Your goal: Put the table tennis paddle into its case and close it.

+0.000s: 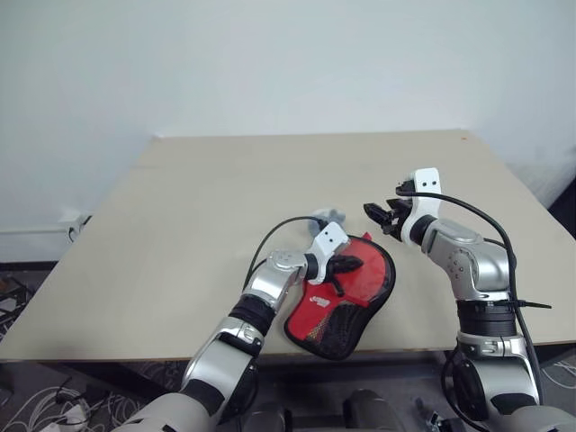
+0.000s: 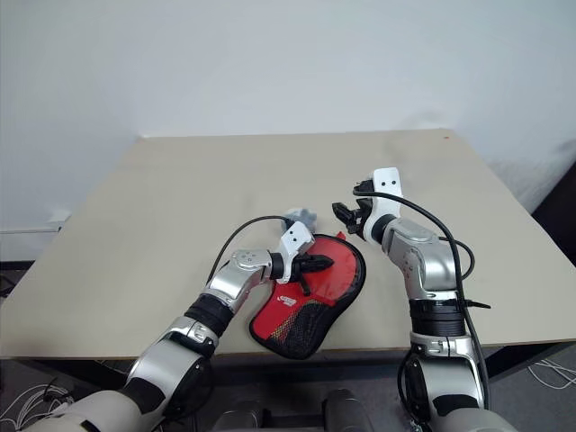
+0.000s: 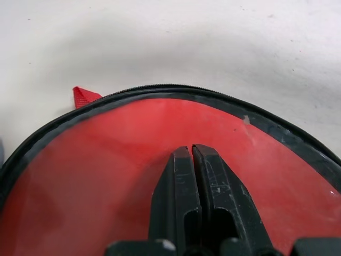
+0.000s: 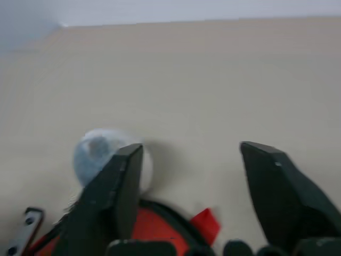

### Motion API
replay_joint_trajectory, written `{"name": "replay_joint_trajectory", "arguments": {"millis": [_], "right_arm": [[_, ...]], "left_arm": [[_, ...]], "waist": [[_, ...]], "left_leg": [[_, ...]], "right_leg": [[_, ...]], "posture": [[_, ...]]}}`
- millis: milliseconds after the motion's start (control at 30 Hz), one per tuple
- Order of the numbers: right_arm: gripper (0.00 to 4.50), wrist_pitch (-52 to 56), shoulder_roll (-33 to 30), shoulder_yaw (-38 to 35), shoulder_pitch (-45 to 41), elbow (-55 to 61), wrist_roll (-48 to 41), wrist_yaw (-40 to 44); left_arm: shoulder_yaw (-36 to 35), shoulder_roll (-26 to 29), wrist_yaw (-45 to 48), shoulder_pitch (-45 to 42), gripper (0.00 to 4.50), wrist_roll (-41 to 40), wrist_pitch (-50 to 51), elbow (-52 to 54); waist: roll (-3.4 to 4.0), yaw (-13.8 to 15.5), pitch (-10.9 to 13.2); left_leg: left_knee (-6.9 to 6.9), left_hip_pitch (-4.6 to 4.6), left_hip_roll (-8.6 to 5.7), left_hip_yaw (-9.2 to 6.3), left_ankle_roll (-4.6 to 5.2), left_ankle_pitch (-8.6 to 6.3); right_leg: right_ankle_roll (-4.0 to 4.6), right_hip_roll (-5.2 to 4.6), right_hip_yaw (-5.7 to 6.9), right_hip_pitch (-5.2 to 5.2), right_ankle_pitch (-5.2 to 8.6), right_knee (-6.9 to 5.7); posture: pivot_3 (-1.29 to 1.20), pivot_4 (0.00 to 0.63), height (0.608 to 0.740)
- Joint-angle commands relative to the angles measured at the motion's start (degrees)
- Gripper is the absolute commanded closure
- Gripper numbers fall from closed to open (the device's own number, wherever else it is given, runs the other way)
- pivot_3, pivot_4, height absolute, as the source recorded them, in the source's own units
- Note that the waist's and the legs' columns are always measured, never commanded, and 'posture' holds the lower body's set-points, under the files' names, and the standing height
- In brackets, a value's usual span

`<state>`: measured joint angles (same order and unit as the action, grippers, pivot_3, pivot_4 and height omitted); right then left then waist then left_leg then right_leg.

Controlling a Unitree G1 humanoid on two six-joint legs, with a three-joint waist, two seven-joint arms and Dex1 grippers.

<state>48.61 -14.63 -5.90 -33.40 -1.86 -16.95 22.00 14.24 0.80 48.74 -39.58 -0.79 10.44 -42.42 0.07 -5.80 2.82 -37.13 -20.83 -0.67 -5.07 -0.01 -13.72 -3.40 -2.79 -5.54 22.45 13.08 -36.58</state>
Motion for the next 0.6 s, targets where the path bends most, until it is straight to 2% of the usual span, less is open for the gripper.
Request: {"name": "replay_joint_trajectory", "arguments": {"millis": [33, 67, 367, 600], "right_arm": [[0.21, -0.59, -0.90, -1.22, -2.05, -0.04, -2.29, 2.06], [0.03, -0.85, -0.90, -1.05, -2.07, -0.67, -2.40, 2.27], [0.03, -4.72, -0.83, 2.59, -2.74, -6.03, -0.35, 3.91], [0.03, -10.20, 0.44, 4.38, -6.42, -14.00, 0.63, 5.56]], "left_arm": [[-0.74, -0.37, -0.16, 1.78, 4.50, -0.52, 1.88, -4.68], [-1.22, -0.49, -0.45, 1.48, 4.50, -0.63, 2.00, -5.39], [-2.92, -1.27, -0.74, 0.24, 4.50, -0.73, 2.32, -8.91], [-2.54, -1.29, -0.86, -0.21, 4.50, 0.00, 1.70, -9.77]], "waist": [[-0.01, -0.02, 0.00], [-0.01, -0.03, -0.01], [-0.05, -0.01, -0.07], [-0.05, -0.02, -0.07]], "left_leg": [[0.02, 0.12, 0.00, 0.01, 0.00, -0.01], [0.02, 0.16, 0.00, 0.00, -0.01, -0.01], [-0.05, 0.18, 0.00, 0.00, -0.01, -0.01], [-0.08, 0.19, 0.00, 0.00, -0.01, -0.01]], "right_leg": [[0.00, 0.00, 0.00, -0.11, 0.01, 0.01], [0.00, 0.00, 0.01, -0.14, 0.02, 0.01], [0.00, 0.00, 0.02, -0.18, 0.02, 0.00], [0.00, 0.00, 0.02, -0.19, 0.02, 0.00]], "posture": [[0.00, 0.000, 0.740], [0.00, 0.000, 0.740], [0.00, 0.000, 0.740], [0.00, 0.000, 0.740]]}}
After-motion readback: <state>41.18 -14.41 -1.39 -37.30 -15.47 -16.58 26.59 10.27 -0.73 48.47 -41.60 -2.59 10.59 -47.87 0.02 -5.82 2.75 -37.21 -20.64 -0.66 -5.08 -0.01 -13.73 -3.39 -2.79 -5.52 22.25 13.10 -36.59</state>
